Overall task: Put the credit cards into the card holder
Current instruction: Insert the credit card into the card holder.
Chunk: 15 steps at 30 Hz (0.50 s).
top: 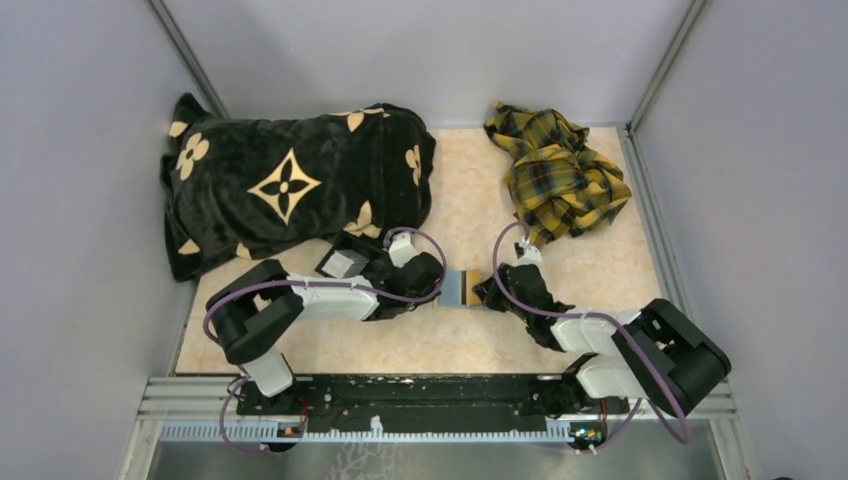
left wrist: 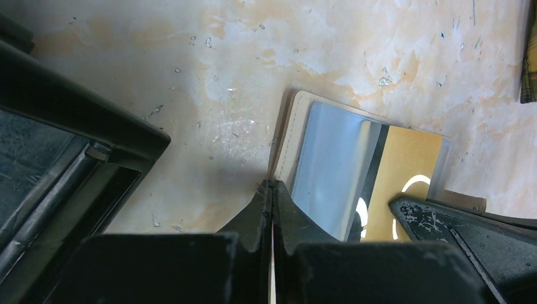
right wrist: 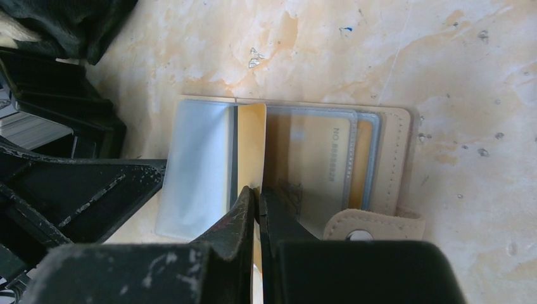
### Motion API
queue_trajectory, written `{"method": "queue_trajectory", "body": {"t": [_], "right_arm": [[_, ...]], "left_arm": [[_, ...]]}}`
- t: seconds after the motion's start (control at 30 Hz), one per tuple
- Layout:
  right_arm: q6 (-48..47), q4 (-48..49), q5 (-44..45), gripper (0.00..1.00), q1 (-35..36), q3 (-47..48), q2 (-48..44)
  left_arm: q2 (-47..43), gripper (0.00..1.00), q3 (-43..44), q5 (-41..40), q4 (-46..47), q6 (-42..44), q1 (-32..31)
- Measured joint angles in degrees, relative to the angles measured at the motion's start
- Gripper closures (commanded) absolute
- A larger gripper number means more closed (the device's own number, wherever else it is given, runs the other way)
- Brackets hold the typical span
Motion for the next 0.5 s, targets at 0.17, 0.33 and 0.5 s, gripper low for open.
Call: {"method": "queue_trajectory", "body": {"t": [0.17,0.33,0.5], "right_arm": [[0.6,1.9,-1.0,1.0,0.0,0.0,1.6],[1.2,2.2,-1.2,1.0,0.7,0.1,1.9],[1.6,0.6,-1.2,1.0,1.6,1.5,2.7]], "left_arm": [[0.1,1.0,0.2,0.0,-0.2,0.4,0.0],[0.2,1.0,0.4,0.0,-0.4,0.8,0.0],[0.2,1.0,0.4,0.0,-0.4,0.8,0.0]]}}
